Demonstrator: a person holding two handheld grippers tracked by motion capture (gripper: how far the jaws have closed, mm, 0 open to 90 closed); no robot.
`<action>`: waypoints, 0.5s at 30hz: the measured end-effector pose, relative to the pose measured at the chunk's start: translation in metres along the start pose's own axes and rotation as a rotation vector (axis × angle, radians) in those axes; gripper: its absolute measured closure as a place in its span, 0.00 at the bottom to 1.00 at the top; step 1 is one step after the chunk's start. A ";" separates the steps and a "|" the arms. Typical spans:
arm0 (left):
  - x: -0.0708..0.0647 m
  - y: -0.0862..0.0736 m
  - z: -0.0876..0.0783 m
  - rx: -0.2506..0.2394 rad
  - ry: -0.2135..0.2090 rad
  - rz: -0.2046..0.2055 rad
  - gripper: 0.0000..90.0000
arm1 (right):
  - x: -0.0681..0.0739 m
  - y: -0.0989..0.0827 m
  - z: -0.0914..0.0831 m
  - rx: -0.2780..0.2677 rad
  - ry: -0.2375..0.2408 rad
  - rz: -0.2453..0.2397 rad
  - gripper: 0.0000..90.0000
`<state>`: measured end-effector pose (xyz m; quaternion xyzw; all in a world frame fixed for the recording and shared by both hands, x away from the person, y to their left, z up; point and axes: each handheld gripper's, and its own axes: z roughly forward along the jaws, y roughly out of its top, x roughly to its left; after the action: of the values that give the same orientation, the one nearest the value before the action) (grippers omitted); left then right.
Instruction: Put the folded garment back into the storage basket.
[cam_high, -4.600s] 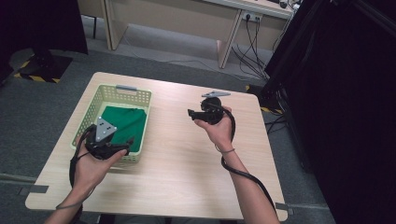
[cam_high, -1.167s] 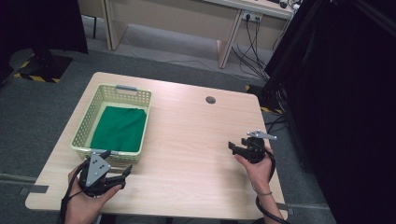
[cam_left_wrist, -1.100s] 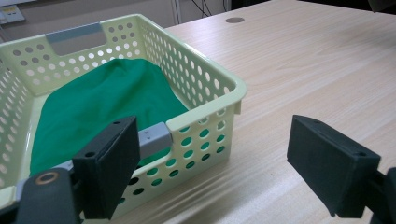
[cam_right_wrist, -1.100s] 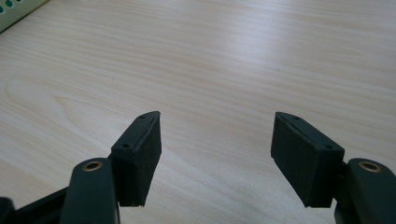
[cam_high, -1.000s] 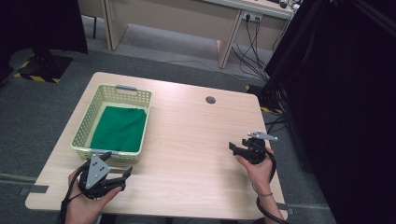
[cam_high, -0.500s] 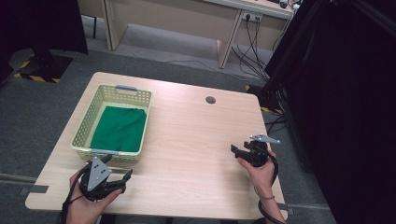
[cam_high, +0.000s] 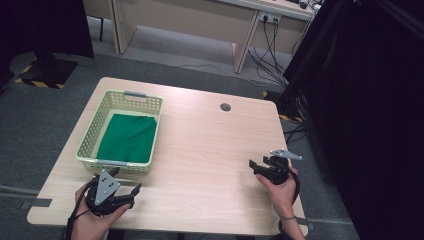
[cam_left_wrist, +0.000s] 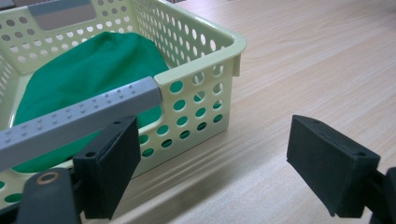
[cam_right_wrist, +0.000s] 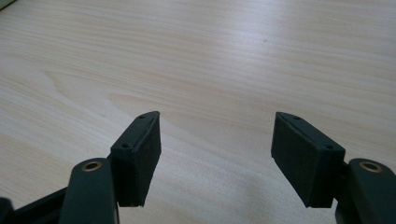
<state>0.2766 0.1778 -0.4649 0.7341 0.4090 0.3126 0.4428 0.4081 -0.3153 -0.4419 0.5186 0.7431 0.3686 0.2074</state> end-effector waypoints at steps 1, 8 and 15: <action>0.000 0.000 0.000 0.000 0.000 0.000 0.19 | 0.000 0.000 0.000 0.000 0.000 0.000 0.37; 0.000 -0.003 0.002 0.007 0.001 0.004 0.19 | -0.003 -0.007 -0.004 -0.002 -0.008 0.008 0.37; 0.001 -0.005 0.003 0.014 0.006 0.009 0.19 | -0.005 -0.015 -0.007 0.001 -0.013 0.012 0.36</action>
<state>0.2780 0.1792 -0.4705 0.7380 0.4092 0.3140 0.4351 0.3959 -0.3254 -0.4495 0.5256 0.7386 0.3662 0.2099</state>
